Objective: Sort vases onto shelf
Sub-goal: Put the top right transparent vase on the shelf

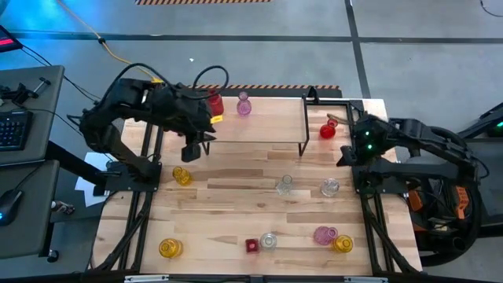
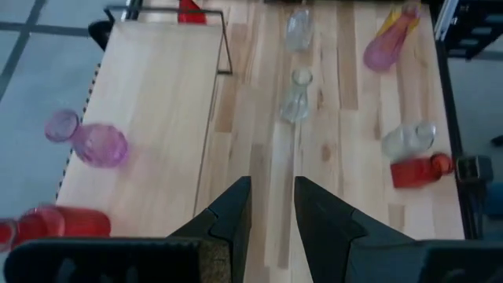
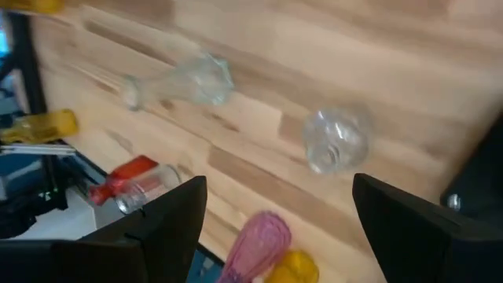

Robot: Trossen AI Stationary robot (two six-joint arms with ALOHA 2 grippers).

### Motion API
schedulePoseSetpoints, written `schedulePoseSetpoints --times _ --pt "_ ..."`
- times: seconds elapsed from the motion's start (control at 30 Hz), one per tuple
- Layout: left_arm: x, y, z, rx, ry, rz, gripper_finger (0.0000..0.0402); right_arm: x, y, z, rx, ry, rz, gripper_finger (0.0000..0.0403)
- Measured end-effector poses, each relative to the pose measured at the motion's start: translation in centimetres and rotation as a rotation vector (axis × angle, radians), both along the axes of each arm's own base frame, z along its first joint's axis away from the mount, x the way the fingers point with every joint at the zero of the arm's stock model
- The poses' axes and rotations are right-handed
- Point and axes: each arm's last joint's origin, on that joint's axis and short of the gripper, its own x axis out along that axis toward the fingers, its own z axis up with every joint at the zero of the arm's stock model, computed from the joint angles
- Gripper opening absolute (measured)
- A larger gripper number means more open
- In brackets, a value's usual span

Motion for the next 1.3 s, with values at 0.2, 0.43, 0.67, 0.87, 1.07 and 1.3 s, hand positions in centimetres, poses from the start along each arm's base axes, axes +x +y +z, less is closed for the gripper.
schedulePoseSetpoints --times 0.2,0.43,0.67,0.87,1.07,1.3 --pt "-3.0 0.0 -1.8 0.005 0.072 -0.006 0.009 0.5 1.1 -0.5 0.083 0.078 -0.086 0.0302" --pt "-5.9 0.1 -2.5 -0.01 0.067 0.024 0.009 2.9 2.1 -1.1 0.082 0.15 -0.045 0.0302" --pt "-6.6 0.1 -2.5 -0.021 0.04 0.037 0.009 5.2 3.1 -2.5 0.034 0.296 -0.008 0.0298" --pt "-6.6 0.1 -2.5 -0.006 0.045 0.019 0.009 6.0 4.0 -3.2 0.017 0.357 0.026 0.0246" --pt "-6.6 0.1 -2.6 -0.003 0.046 0.016 0.009 6.0 4.0 -3.3 -0.037 0.361 -0.004 0.02" --pt "-6.6 0.1 -2.6 0.012 0.05 -0.003 0.009 5.7 4.0 -3.6 -0.05 0.435 -0.01 0.0186"
